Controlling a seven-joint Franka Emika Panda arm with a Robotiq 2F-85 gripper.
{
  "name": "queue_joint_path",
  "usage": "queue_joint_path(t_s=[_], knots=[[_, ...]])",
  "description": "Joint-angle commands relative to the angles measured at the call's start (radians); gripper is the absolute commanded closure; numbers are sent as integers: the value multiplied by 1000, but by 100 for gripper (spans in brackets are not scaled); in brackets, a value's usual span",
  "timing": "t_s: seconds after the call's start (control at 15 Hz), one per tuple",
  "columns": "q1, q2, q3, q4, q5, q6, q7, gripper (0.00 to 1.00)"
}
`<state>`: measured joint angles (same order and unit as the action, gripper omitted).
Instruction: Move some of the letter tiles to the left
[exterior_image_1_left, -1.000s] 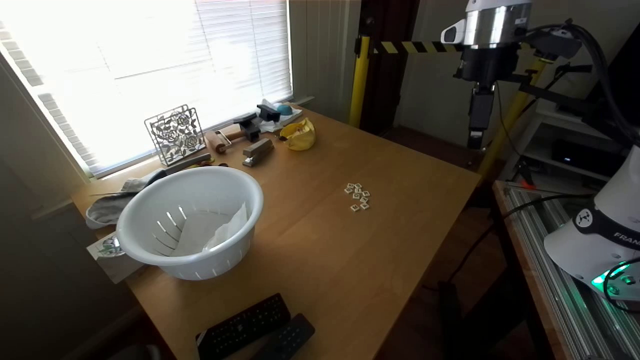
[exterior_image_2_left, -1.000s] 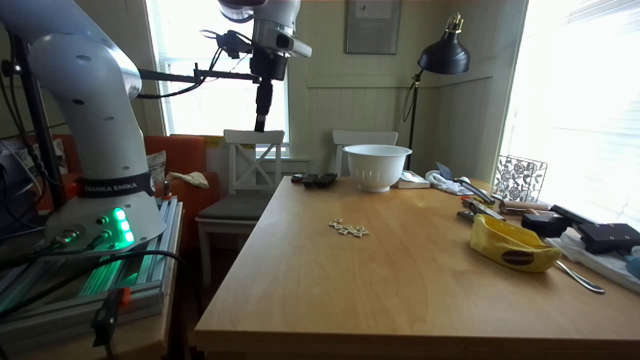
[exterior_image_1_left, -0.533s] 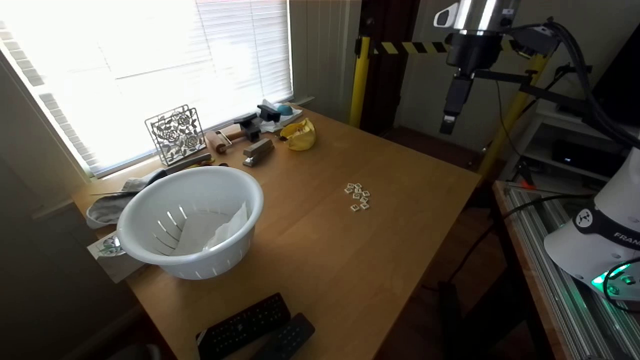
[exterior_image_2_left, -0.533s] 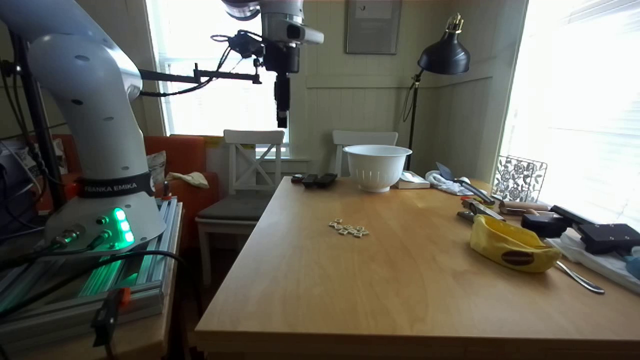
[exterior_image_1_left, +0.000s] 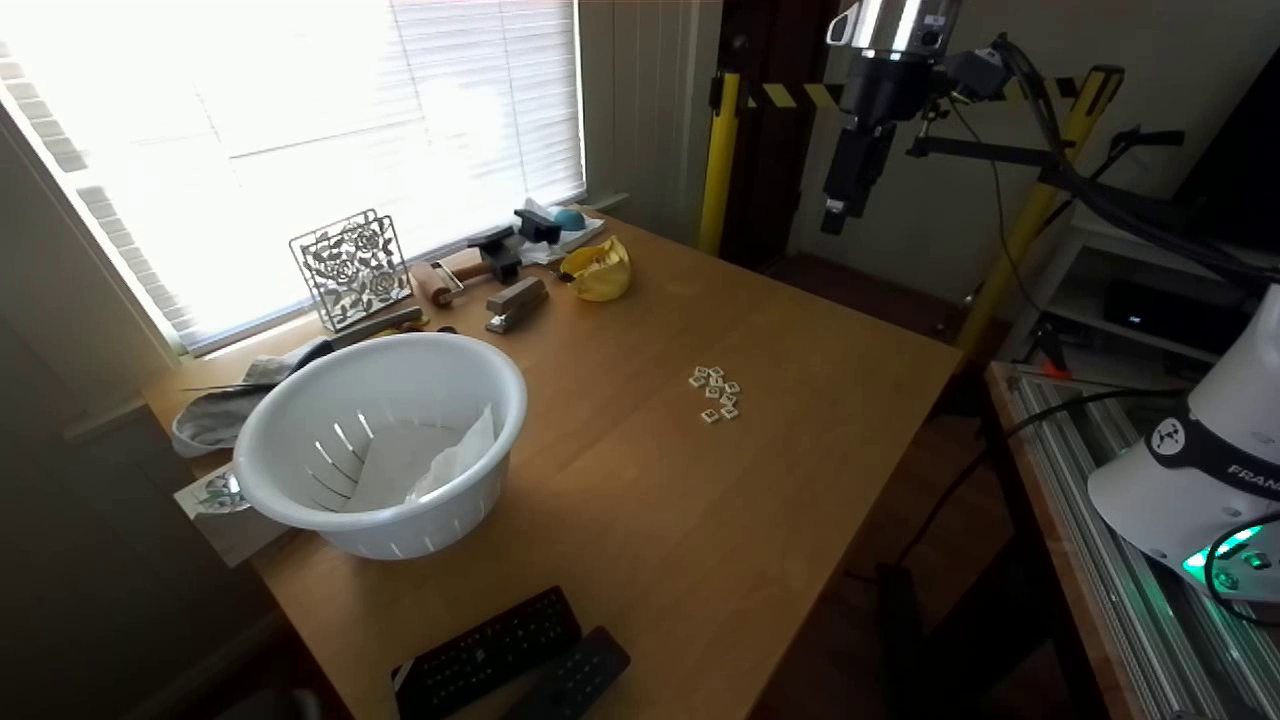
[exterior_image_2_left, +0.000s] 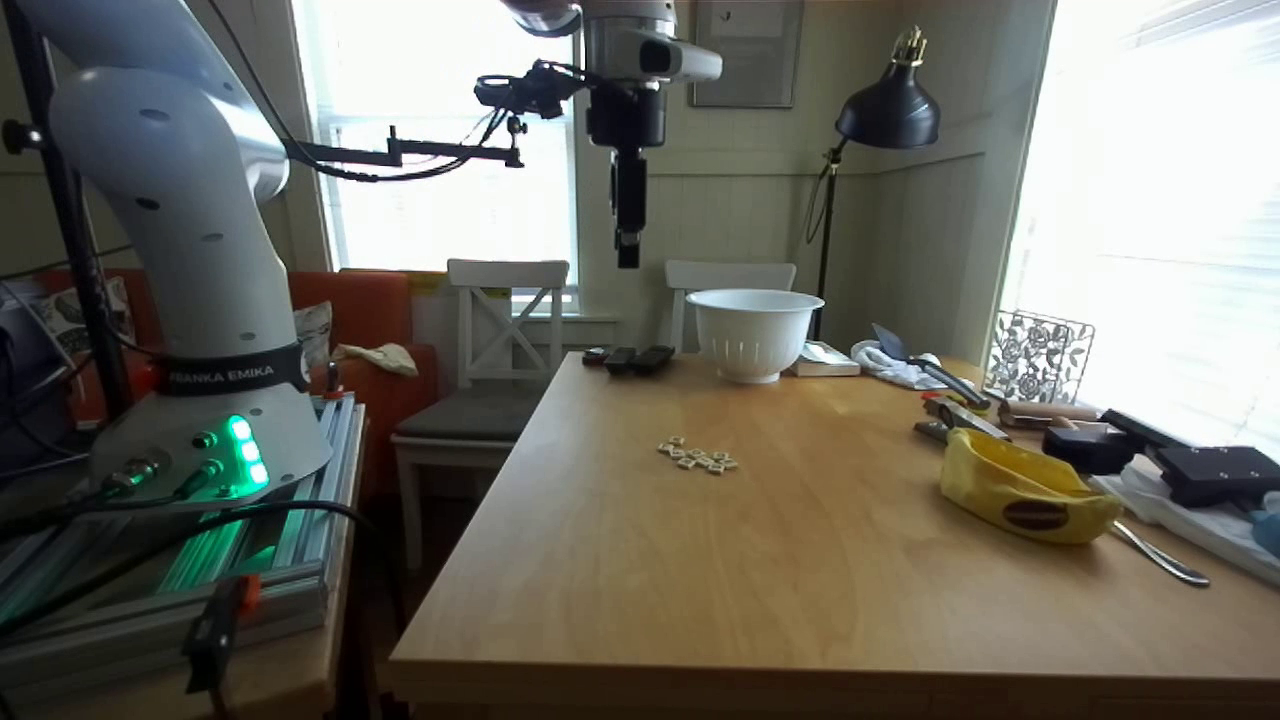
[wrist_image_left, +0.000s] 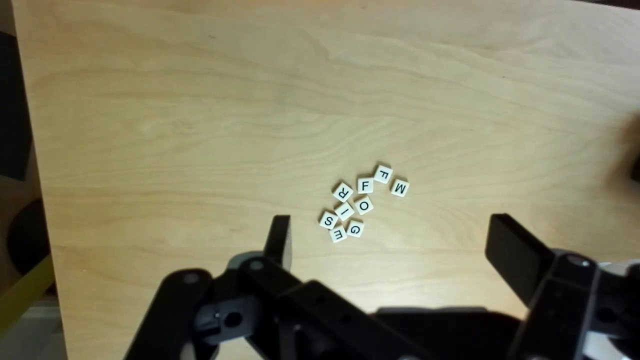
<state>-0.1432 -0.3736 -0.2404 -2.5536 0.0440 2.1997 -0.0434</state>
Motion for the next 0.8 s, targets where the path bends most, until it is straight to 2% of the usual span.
queue_joint_path(t_s=[0.0,0.2,0.53,0.73], knots=[[-16,-3,18,0,7,-2,-5,0],[-29,-11,2,-3,4,8,-19,0],[-15,98,-17,46,25,54,-100,0],[17,162,10,49,45,123,-118,0]])
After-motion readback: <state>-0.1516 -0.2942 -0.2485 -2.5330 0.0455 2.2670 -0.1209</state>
